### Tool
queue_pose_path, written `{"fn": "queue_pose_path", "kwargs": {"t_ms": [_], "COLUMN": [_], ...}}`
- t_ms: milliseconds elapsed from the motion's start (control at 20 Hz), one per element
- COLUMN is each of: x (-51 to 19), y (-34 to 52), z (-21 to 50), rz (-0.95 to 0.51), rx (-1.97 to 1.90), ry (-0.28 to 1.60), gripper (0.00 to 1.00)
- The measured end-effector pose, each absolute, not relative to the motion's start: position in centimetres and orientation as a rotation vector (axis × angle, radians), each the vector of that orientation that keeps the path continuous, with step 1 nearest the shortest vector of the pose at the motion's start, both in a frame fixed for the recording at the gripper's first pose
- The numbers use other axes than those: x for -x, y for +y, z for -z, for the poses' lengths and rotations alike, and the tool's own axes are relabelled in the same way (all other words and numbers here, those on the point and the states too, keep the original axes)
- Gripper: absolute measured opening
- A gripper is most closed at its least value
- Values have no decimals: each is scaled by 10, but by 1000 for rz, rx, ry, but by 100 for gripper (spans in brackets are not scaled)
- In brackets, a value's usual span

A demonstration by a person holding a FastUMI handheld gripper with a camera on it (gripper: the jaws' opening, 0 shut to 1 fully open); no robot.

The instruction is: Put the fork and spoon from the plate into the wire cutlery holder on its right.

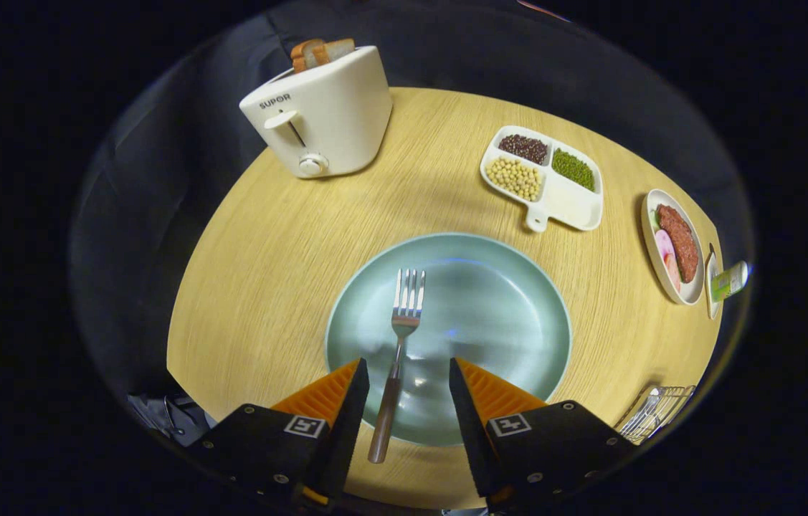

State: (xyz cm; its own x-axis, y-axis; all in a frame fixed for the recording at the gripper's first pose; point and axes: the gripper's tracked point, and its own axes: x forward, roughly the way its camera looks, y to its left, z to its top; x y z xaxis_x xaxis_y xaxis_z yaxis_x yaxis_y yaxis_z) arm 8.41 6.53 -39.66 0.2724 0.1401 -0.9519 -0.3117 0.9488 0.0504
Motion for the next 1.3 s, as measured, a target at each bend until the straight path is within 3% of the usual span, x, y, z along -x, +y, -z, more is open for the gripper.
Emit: {"fn": "queue_pose_path", "kwargs": {"t_ms": [300,450,550,750,1300], "x": [-74,-74,-78,-77,-71], "y": [73,73,74,74,-7], "z": [420,426,425,414,334], "rz": [-263,-234,-250,-259,-131], "rx": [129,101,118,56,-63], "ry": [1377,1399,1369,1338,1121], "gripper": [42,17,11,5,5]}}
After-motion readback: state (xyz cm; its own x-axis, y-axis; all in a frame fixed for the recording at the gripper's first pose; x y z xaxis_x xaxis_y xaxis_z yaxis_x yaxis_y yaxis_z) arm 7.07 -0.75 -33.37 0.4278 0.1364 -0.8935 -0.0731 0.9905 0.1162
